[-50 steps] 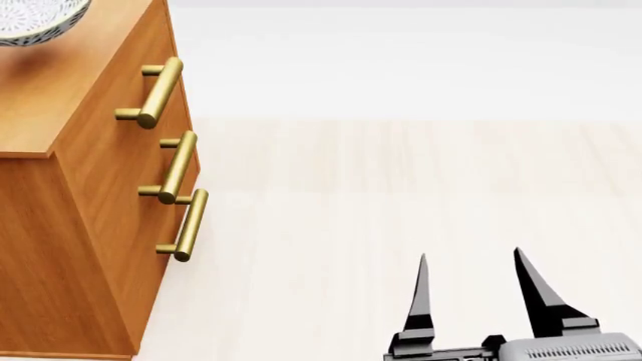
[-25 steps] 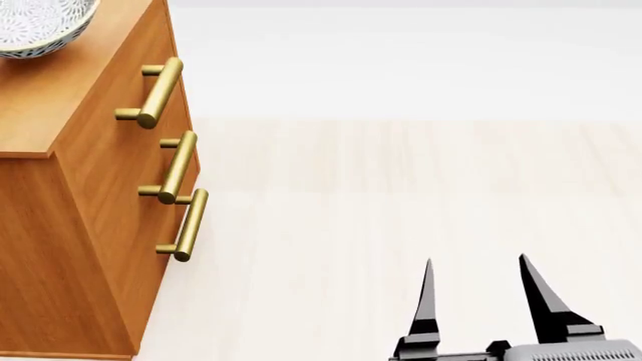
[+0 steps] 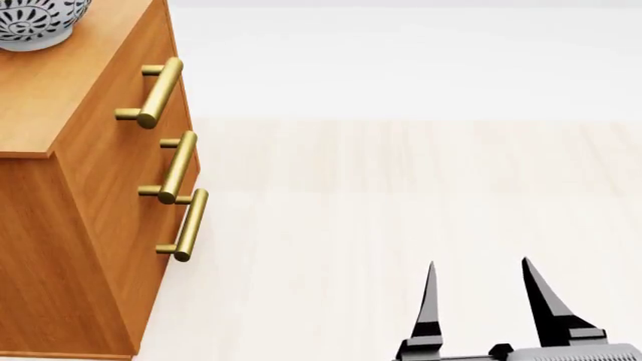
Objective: Put the bowl on top of the cabinet.
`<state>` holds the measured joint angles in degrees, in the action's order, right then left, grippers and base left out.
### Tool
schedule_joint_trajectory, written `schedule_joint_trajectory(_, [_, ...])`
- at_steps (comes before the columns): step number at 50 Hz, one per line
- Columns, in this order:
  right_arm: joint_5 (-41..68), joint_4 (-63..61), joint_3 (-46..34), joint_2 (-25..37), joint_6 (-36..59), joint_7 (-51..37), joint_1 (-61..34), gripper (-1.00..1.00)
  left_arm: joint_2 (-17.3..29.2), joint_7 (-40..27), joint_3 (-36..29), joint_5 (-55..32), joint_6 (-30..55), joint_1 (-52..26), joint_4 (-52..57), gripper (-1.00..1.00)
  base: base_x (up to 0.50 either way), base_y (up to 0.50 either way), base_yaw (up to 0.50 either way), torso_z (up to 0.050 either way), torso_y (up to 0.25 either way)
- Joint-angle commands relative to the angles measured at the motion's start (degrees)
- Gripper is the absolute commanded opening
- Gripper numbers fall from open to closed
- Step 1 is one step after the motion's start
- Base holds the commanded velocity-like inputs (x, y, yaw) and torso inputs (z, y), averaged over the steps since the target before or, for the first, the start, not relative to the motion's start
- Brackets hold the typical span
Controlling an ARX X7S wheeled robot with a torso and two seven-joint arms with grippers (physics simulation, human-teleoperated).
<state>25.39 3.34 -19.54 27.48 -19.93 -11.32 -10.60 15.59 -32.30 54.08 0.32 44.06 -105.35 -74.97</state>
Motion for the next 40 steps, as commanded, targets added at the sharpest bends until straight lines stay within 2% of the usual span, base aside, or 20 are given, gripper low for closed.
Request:
schedule_joint_trajectory(1, [0.16,0.32,0.02,-0.06,-0.45,0.23,0.14,1.00,-0.14,-0.19,-1.00,-0.11,0.04,-0.78,-0.01,1.00,0.00,0.00,0.00,0.000,0.000])
schedule_joint_trajectory(16, [0.27,0.74,0.11,-0.14,-0.91,0.30,0.34,1.00,-0.16,-1.30,-1.59,-0.18,-0.41,-1.78,-0.01,1.00,0.00,0.00,0.00,0.000,0.000])
schedule_joint_trajectory(40, [0.02,0.01,-0.16,-0.01,-0.62,0.04,0.39,1.00,-2.53,-0.56,-9.57,1.19,-0.36,-10.79,0.00,1.00,0.00,0.00,0.00,0.000,0.000])
